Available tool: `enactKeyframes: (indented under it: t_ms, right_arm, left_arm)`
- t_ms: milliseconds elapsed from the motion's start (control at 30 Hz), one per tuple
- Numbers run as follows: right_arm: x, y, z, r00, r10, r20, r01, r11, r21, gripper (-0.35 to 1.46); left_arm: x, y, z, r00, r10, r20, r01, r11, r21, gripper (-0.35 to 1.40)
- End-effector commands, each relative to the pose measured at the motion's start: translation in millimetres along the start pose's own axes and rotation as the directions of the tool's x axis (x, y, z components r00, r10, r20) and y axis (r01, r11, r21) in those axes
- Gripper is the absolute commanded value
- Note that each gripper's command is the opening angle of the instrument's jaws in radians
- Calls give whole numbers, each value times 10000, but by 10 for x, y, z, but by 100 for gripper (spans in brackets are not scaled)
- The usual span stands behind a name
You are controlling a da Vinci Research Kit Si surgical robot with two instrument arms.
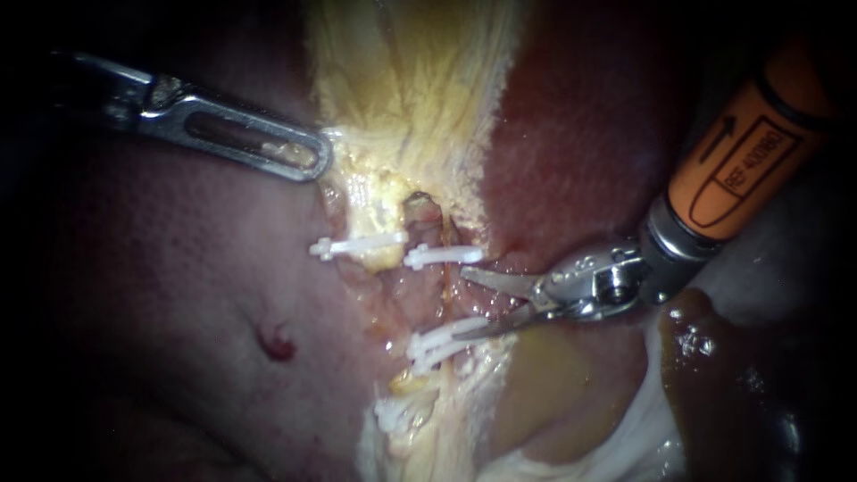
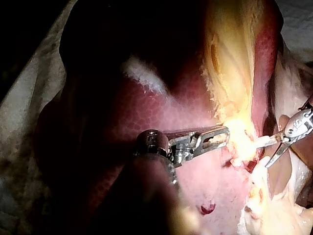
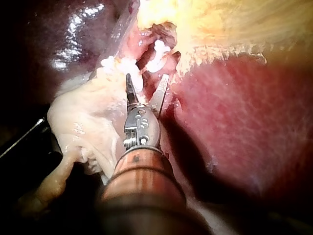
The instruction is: Go to the cutting position right tube
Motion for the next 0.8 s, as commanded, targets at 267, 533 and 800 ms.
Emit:
enactKeyframes:
  t_ms: [267, 533, 800]
  right_arm:
    - [-4, 13, 6, 9999, 106, 51, -106, 9999, 46, 144]
    - [-4, 15, 8, 9997, 44, -255, -34, 9993, 383, 144]
    - [6, 13, 18, 9963, -14, -856, 122, 9920, 1257, 144]
  left_arm:
    - [0, 0, 0, 10000, 0, 1, 0, 10000, 0, -35]
    - [0, 0, 1, 10000, 1, 2, -1, 10000, -2, -35]
    - [0, 0, 1, 10000, 1, 3, -1, 10000, -3, -35]
